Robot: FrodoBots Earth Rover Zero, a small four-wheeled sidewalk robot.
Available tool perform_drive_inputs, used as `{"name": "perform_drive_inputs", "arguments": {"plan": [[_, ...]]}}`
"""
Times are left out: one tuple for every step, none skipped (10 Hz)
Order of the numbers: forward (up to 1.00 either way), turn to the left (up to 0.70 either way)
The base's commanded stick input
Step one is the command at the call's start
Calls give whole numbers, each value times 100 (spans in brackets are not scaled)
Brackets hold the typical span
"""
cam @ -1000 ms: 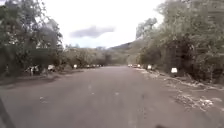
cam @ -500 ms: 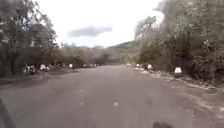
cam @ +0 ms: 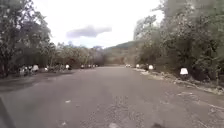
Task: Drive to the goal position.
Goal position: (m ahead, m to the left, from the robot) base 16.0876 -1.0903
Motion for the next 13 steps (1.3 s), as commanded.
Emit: {"name": "perform_drive_inputs", "arguments": {"plan": [[100,0],[100,0],[100,0],[99,0],[99,0],[100,0],[99,0],[99,0],[99,0],[99,0],[99,0],[99,0],[100,0]]}}
